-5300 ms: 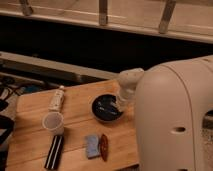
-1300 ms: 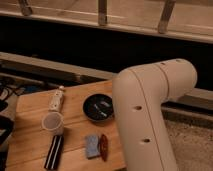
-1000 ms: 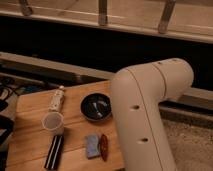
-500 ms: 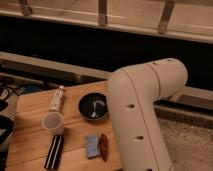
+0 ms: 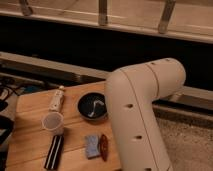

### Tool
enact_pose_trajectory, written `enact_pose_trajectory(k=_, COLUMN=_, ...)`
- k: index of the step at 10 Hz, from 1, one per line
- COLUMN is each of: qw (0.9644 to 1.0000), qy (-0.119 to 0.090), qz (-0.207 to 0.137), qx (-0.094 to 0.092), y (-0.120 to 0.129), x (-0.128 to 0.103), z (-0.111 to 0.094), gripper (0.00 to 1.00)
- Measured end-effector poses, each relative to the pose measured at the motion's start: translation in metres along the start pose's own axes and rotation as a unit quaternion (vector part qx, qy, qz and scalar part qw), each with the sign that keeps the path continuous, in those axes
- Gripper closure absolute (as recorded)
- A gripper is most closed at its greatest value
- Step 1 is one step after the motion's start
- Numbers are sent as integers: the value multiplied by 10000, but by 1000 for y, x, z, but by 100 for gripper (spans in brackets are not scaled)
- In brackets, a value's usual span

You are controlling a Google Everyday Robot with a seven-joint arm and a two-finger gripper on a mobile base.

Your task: Push the ceramic bowl across the table

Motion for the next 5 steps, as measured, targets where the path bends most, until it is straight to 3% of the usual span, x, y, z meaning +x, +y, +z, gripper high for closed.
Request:
enact_pose_trajectory(k=3, qw=10000, qy=1, qz=-3, qx=-47, y=10, x=-4, z=-2, gripper=54)
enact_pose_trajectory(k=5, qw=10000, qy=0, qz=-16, qx=-26, y=9, x=-4, z=-4, gripper=46)
